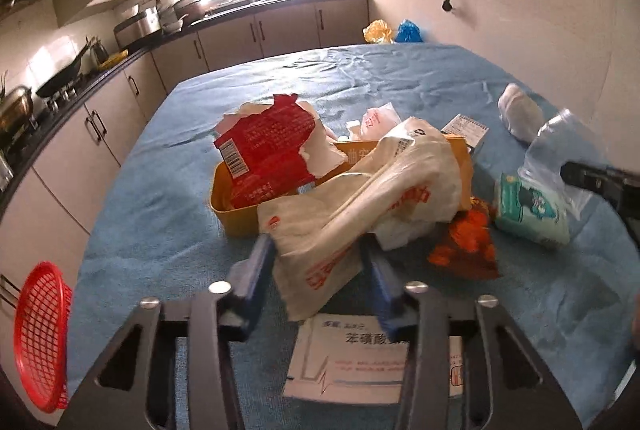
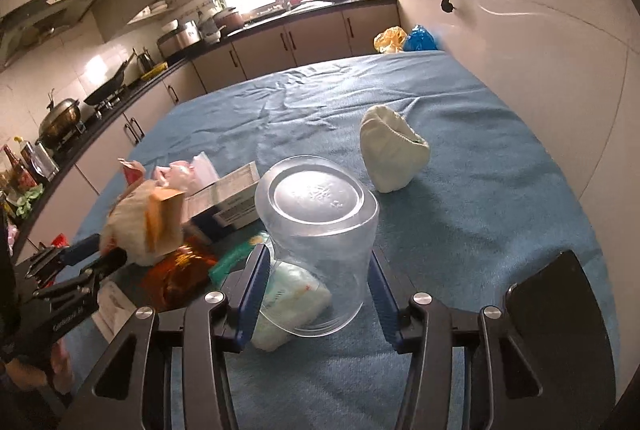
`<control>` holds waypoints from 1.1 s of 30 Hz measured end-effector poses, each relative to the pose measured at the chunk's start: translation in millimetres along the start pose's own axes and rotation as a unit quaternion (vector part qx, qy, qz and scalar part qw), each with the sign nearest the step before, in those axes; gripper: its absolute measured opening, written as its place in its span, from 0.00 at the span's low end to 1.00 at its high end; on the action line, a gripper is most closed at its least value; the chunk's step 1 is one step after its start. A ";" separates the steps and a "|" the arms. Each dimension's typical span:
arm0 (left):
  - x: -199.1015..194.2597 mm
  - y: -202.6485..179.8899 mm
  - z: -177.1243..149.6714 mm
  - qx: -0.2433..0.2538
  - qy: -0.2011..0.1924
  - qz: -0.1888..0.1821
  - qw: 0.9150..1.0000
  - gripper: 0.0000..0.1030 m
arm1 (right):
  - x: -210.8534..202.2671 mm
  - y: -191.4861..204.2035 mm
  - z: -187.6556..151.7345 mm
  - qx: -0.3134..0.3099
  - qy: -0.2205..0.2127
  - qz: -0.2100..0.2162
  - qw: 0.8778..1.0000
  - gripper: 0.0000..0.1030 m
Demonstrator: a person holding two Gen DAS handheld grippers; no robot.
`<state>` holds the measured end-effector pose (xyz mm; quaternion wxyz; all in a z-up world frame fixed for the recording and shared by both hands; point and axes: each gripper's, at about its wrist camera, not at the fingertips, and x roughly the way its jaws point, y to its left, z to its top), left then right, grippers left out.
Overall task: Collect trash
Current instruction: 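Grasp the white red-printed plastic bag with the left tool while the right tool grasps the clear plastic cup, then lift the bag and cup and carry both over the red basket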
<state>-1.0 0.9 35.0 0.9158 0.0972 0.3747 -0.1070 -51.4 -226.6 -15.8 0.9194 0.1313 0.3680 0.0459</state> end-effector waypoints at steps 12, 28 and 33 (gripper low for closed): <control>-26.4 0.5 9.2 0.049 -0.025 0.011 0.998 0.90 | -8.8 3.2 -5.5 0.004 0.000 0.006 1.000 0.52; 32.7 -29.8 27.5 0.169 0.015 0.035 0.985 0.51 | -3.8 0.8 -8.7 0.007 0.004 0.030 1.000 0.52; 28.9 -18.8 21.8 0.124 0.015 0.026 0.992 0.45 | -5.4 3.4 -10.7 0.008 0.004 0.037 0.999 0.52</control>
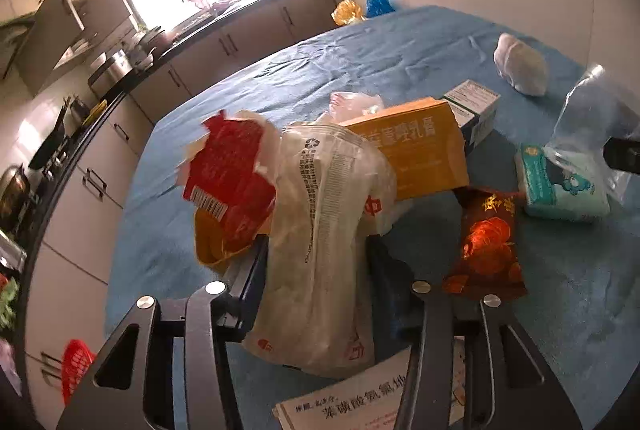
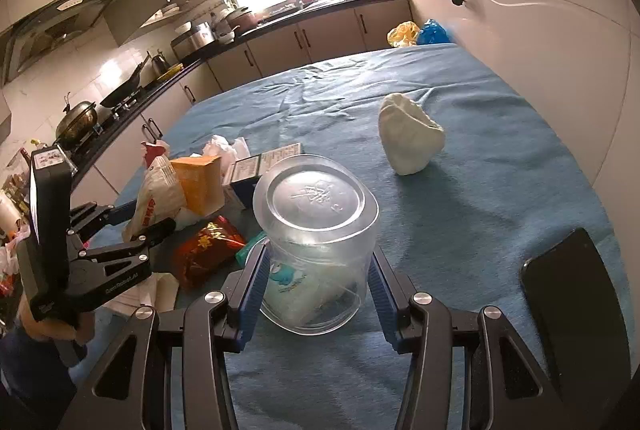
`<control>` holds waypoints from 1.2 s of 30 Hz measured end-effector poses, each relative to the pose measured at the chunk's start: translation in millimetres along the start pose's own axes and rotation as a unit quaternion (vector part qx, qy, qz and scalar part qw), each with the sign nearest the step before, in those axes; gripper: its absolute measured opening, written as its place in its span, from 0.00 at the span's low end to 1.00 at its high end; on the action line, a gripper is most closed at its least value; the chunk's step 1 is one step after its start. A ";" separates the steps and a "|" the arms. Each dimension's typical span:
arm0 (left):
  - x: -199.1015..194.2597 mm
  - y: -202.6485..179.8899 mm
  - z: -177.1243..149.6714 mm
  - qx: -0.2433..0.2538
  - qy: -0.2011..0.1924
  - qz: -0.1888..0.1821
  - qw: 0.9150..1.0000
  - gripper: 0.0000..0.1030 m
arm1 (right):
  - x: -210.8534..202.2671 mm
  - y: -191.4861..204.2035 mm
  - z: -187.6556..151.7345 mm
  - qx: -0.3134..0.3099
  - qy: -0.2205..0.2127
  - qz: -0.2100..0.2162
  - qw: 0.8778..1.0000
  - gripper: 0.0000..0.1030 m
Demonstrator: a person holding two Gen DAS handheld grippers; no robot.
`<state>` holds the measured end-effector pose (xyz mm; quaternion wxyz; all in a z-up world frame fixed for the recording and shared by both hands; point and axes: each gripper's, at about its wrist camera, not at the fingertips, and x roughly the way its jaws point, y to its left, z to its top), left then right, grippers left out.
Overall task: Collect trash
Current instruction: 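Lift the bag and cup and carry both over the red basket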
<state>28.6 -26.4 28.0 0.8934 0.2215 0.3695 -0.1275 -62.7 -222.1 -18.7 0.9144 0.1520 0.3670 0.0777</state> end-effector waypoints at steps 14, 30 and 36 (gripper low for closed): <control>-63.1 51.6 -21.2 -0.145 -0.059 -0.053 0.986 0.45 | -13.0 38.7 3.3 -0.035 -0.008 0.018 0.999 0.52; -100.6 128.1 -62.3 -0.245 -0.073 -0.012 0.967 0.45 | 3.9 138.8 7.1 -0.116 0.043 0.101 0.987 0.52; -119.2 178.9 -105.5 -0.292 -0.069 0.031 0.954 0.45 | 23.1 201.6 2.6 -0.163 0.070 0.134 0.975 0.52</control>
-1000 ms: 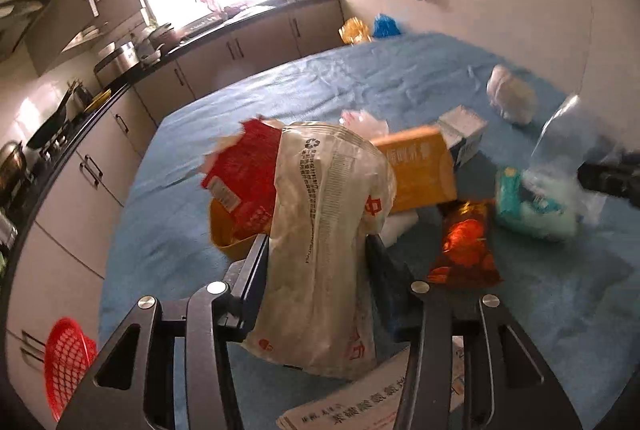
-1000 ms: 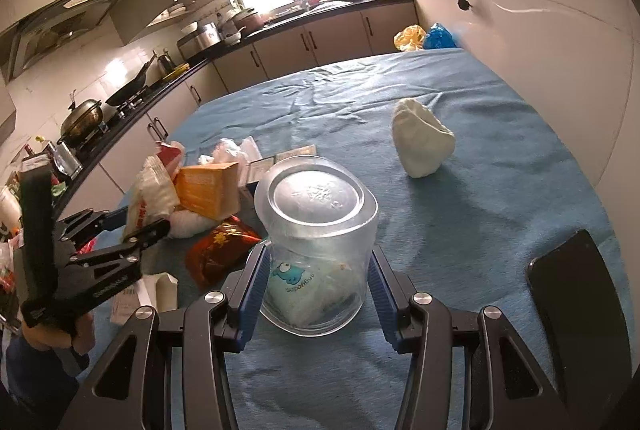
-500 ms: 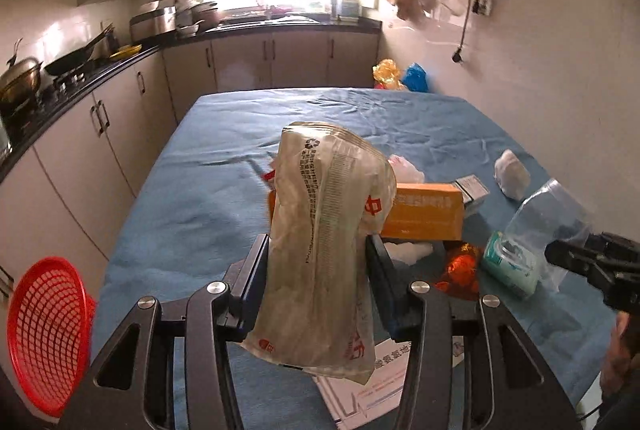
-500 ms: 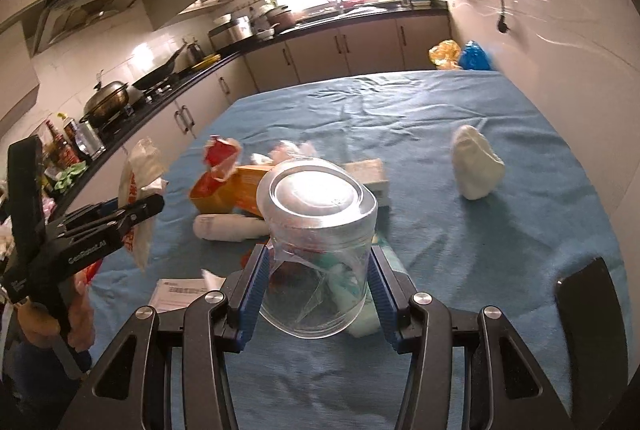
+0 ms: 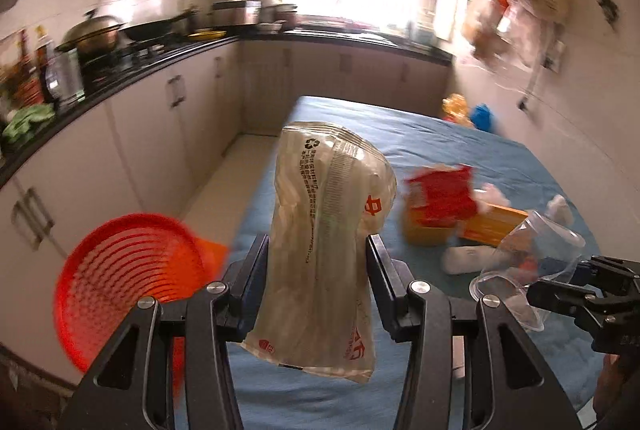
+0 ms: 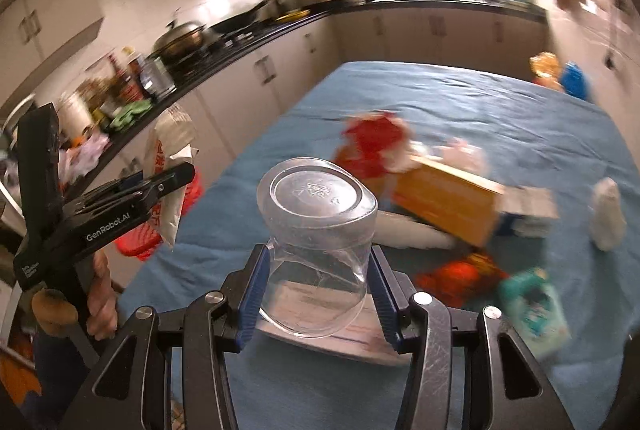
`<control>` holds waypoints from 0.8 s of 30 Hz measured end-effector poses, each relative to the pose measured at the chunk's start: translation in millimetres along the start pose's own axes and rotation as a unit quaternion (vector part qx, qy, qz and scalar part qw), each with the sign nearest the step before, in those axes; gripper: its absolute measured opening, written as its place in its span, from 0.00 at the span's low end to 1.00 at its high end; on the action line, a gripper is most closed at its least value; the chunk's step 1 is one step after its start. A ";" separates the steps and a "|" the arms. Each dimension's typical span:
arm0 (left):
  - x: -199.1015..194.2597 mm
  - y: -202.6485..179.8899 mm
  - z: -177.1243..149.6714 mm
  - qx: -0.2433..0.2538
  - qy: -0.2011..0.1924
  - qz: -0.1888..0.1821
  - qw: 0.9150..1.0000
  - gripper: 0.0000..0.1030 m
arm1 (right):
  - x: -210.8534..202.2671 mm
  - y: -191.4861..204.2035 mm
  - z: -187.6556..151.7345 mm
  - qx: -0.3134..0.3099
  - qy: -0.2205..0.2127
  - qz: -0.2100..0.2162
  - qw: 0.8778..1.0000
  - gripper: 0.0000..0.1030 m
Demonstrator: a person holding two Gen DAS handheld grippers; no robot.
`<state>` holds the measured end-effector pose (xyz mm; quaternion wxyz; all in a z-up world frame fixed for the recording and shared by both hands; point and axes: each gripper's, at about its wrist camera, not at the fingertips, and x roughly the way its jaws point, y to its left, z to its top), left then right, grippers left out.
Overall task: Collect trash
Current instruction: 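Lift the bag and cup and carry both over the red basket, then open both tools to drop the bag and cup into the basket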
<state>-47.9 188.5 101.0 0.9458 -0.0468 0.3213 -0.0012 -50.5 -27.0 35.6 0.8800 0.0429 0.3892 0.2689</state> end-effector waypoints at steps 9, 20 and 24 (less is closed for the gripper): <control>-9.2 111.0 -17.2 -0.090 0.009 0.076 0.993 0.45 | 57.3 99.4 40.4 -0.073 0.035 0.048 0.996 0.52; 2.1 177.8 -41.6 -0.140 0.032 0.114 0.983 0.45 | 159.9 193.5 66.8 -0.110 0.088 0.091 0.986 0.52; 4.5 183.5 -44.7 -0.143 0.029 0.113 0.983 0.48 | 187.2 199.7 69.1 -0.101 0.106 0.093 0.985 0.53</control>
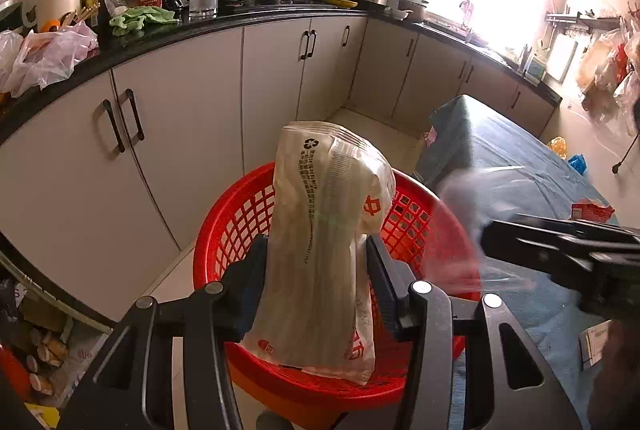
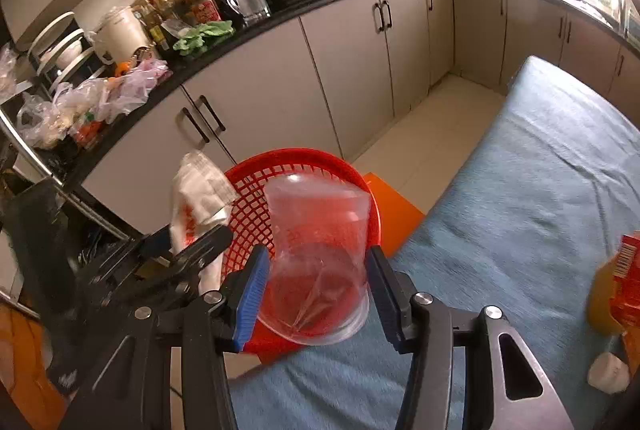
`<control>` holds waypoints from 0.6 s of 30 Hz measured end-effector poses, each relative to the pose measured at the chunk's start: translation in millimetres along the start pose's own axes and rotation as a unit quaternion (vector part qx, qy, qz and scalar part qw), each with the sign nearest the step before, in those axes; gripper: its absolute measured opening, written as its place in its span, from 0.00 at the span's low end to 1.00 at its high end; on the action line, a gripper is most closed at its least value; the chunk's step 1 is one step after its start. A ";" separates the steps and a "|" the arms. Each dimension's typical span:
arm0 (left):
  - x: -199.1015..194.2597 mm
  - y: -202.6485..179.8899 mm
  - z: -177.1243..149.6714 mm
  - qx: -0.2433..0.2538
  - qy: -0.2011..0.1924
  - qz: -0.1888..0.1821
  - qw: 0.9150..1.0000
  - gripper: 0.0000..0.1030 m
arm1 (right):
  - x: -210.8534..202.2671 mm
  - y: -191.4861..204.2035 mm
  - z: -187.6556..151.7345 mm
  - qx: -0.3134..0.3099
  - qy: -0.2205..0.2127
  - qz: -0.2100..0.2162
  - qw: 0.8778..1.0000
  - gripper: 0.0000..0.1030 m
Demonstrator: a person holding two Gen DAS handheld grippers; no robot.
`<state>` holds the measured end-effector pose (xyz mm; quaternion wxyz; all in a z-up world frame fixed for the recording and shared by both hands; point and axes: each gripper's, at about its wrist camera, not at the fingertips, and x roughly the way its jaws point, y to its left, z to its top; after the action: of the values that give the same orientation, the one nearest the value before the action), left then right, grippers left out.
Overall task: Collect trash
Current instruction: 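Open both tools to drop the bag and cup into the basket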
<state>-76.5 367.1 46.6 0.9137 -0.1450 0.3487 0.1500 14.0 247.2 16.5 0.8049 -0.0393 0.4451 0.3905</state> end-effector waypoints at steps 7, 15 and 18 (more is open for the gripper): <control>-3.2 3.8 0.2 -0.010 -0.012 -0.003 1.000 0.62 | 7.3 -6.7 5.7 0.020 0.005 0.012 1.000 0.54; -18.4 -16.3 -4.1 0.000 -0.020 -0.023 1.000 0.63 | -33.2 -27.2 -11.2 0.044 -0.024 0.008 0.999 0.58; -29.2 -37.7 -7.4 0.018 -0.024 -0.038 0.999 0.65 | -56.8 -37.7 -25.9 0.052 -0.038 0.005 0.998 0.58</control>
<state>-87.6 324.9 67.3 0.9295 -0.1378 0.3232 0.1119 4.3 176.7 32.7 0.8200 0.0197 0.4343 0.3724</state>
